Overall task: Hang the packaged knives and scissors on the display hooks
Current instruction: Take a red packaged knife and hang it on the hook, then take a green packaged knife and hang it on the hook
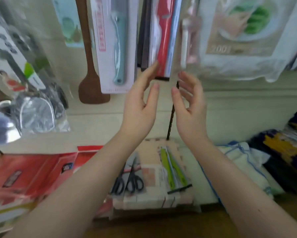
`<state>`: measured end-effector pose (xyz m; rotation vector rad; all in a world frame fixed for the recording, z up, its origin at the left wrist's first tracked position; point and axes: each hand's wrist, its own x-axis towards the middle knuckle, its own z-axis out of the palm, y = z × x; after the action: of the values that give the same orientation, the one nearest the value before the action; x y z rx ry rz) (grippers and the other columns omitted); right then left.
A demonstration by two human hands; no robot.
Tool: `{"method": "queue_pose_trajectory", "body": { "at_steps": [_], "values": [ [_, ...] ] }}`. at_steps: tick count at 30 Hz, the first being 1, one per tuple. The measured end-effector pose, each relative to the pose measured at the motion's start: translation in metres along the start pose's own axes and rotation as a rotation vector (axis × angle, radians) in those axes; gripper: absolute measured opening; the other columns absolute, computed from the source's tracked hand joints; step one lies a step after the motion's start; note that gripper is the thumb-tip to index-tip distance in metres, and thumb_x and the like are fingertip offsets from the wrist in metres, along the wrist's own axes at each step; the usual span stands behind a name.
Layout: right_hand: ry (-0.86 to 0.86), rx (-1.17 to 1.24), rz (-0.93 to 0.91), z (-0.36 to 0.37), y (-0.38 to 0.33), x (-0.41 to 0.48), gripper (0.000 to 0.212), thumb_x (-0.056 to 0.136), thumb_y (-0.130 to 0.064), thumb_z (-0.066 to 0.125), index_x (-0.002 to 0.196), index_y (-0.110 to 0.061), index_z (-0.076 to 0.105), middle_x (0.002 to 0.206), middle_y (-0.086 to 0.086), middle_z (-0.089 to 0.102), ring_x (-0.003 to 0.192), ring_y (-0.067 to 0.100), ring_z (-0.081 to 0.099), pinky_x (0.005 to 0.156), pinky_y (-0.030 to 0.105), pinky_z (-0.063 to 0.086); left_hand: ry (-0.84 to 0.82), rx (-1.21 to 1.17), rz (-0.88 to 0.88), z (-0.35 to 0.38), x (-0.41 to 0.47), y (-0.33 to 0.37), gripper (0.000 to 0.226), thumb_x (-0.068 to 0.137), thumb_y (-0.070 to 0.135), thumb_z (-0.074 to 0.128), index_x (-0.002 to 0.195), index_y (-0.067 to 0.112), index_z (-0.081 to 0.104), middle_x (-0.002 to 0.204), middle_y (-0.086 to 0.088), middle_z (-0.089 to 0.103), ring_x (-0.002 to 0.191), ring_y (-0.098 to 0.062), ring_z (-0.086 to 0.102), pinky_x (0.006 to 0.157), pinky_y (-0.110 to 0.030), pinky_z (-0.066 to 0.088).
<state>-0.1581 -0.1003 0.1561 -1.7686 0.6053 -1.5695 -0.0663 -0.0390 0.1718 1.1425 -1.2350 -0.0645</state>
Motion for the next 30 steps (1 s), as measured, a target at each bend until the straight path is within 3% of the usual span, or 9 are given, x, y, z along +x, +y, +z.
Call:
{"method": "queue_pose_trajectory", "body": {
  "at_steps": [5,10,14,19,24,30],
  "values": [
    [-0.045,-0.126,0.209,-0.001,0.069,-0.043,0.028,0.093,-0.018,0.051,0.120,-0.015,0.051,0.120,0.000,0.058,0.109,0.018,0.055,0.092,0.028,0.046,0.025,-0.013,-0.172,-0.002,-0.053,-0.041,0.038,0.098,0.010,0.040,0.135,0.010,0.044,0.138,-0.004,0.052,0.125,-0.010,0.051,0.106,-0.022,0.040],
    [-0.170,-0.396,0.501,-0.009,0.147,-0.095,0.026,0.092,-0.014,0.051,0.117,-0.006,0.054,0.111,0.008,0.059,0.092,0.019,0.054,0.087,0.039,0.048,0.013,0.001,-0.354,0.001,-0.110,-0.069,0.038,0.099,0.014,0.039,0.137,0.014,0.043,0.140,0.002,0.050,0.125,-0.004,0.048,0.104,-0.014,0.038],
    [-0.360,-0.625,0.674,-0.015,0.178,-0.131,0.020,0.093,-0.015,0.050,0.109,-0.006,0.059,0.110,0.012,0.062,0.088,0.020,0.053,0.075,0.024,0.036,0.043,-0.027,-0.446,0.003,-0.138,-0.090,0.039,0.098,0.015,0.040,0.137,0.014,0.043,0.138,0.003,0.051,0.126,-0.006,0.048,0.104,-0.017,0.040],
    [-0.549,-0.921,0.678,-0.012,0.205,-0.151,0.020,0.090,-0.017,0.053,0.105,-0.004,0.055,0.113,0.018,0.057,0.096,0.030,0.059,0.067,0.030,0.042,0.062,-0.049,-0.568,0.002,-0.164,-0.109,0.037,0.098,0.018,0.041,0.136,0.018,0.045,0.137,0.005,0.052,0.126,-0.004,0.048,0.105,-0.023,0.042],
    [-0.640,-1.172,0.677,0.000,0.214,-0.153,0.047,0.090,-0.027,0.057,0.126,0.000,0.043,0.129,0.019,0.045,0.111,0.031,0.053,0.085,0.038,0.049,0.073,-0.059,-0.593,-0.001,-0.163,-0.117,0.041,0.094,0.024,0.042,0.134,0.017,0.046,0.137,0.003,0.052,0.126,-0.005,0.048,0.102,-0.017,0.041],
    [-0.683,-1.278,0.584,0.011,0.217,-0.158,0.025,0.091,-0.020,0.056,0.107,-0.001,0.057,0.107,0.015,0.063,0.094,0.028,0.062,0.068,0.033,0.051,0.027,-0.018,-0.650,-0.008,-0.164,-0.116,0.039,0.097,0.017,0.043,0.136,0.019,0.045,0.138,0.005,0.051,0.126,-0.006,0.047,0.104,-0.027,0.042]
  ]
}}
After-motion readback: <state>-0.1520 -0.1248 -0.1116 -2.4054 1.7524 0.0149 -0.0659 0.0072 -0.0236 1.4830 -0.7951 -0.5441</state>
